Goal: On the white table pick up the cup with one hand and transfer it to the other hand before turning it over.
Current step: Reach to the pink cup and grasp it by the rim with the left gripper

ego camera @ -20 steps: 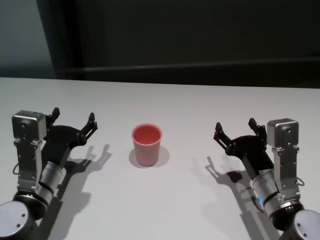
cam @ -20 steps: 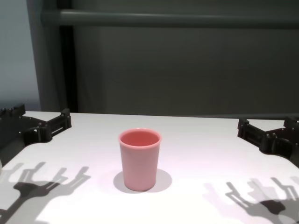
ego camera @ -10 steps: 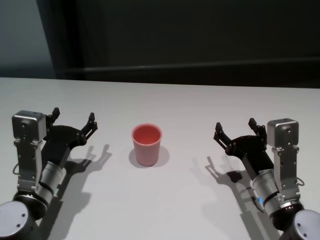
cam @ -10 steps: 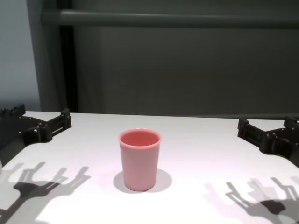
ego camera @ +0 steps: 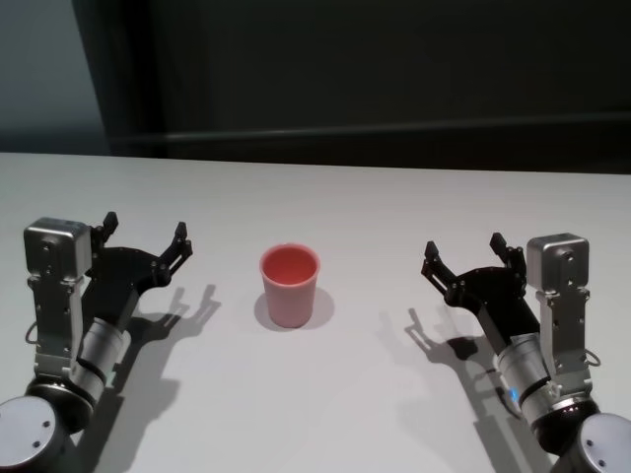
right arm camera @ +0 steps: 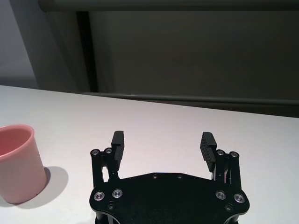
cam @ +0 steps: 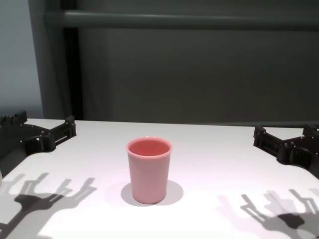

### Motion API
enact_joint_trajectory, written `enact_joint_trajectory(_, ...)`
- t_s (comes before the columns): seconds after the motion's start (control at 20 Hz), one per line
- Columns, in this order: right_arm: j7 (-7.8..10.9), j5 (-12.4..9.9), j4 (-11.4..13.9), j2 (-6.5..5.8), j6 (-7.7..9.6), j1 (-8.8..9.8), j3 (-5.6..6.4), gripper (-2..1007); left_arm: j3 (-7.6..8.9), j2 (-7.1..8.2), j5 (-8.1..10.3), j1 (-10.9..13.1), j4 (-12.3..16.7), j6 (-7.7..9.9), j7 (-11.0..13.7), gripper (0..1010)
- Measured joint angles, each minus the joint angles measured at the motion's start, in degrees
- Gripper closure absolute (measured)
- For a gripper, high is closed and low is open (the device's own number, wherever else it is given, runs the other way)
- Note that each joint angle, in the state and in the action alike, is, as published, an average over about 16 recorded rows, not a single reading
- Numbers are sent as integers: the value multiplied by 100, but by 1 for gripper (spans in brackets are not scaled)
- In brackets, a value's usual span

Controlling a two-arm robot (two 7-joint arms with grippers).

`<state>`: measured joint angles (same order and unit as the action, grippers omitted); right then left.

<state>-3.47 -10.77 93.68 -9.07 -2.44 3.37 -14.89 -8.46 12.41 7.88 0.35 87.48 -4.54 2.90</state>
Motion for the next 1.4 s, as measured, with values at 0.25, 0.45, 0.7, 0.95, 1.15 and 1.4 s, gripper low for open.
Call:
enact_joint_trajectory(0.25, 0, 0, 0, 0, 0, 0, 0, 3, 0, 0, 0, 0, 0, 0, 0, 9)
enact_joint_trajectory(0.45, 0, 0, 0, 0, 0, 0, 0, 3, 0, 0, 0, 0, 0, 0, 0, 9)
enact_joint_trajectory(0.7, 0, 0, 0, 0, 0, 0, 0, 3, 3, 1, -8, 2, 2, -1, 4, 9)
enact_joint_trajectory(0.95, 0, 0, 0, 0, 0, 0, 0, 3, 8, 36, -115, 21, 53, 2, 27, 9)
enact_joint_trajectory(1.15, 0, 0, 0, 0, 0, 0, 0, 3, -23, 142, -343, 48, 185, 40, 92, 9)
enact_joint_trajectory(1.4, 0, 0, 0, 0, 0, 0, 0, 3, -101, 394, -758, 85, 477, 143, 295, 9)
